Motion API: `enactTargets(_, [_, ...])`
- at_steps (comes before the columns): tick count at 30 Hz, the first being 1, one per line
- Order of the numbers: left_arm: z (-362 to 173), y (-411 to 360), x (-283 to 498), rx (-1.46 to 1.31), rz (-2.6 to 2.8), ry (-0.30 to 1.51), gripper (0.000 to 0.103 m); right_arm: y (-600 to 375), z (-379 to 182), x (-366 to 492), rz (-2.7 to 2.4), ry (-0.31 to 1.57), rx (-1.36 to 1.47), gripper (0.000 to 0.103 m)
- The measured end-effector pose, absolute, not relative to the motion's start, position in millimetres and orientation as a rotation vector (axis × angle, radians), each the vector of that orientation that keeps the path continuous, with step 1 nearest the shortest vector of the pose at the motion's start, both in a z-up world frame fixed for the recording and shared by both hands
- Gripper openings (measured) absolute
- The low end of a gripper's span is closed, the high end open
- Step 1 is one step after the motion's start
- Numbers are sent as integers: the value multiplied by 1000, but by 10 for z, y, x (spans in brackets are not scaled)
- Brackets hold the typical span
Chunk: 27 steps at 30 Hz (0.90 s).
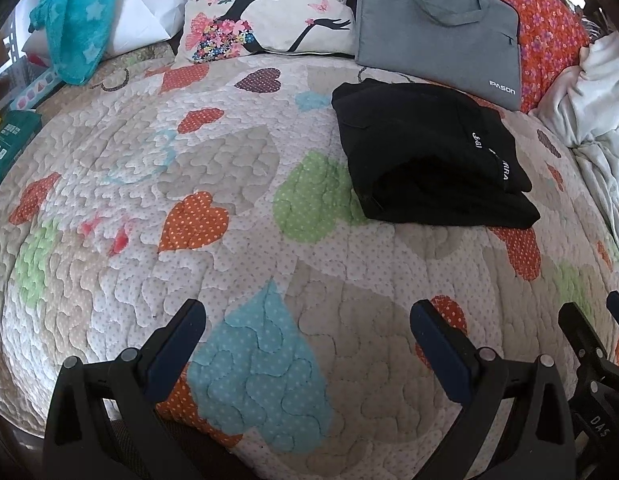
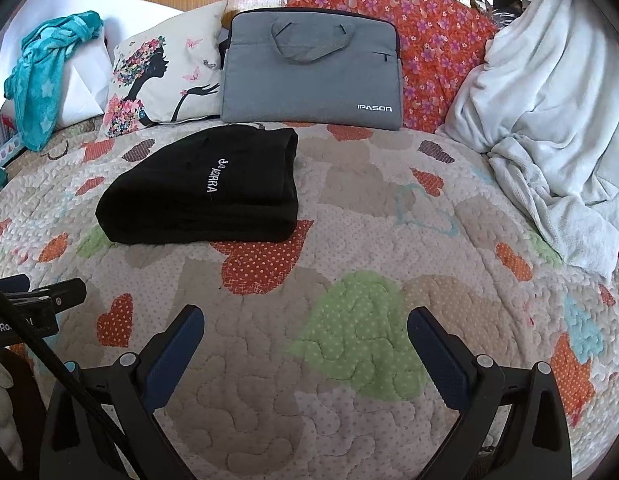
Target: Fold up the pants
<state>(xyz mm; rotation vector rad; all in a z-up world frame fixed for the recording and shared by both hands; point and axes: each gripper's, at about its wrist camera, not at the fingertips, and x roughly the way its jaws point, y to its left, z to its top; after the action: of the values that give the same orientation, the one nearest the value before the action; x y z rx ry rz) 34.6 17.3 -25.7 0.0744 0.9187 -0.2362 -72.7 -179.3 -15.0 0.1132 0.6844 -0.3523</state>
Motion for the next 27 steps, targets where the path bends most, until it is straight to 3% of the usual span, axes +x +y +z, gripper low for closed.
enactTargets(27, [-266,179,361,63,-239,928,102,-1773,-151,-726,-348,687,106,103])
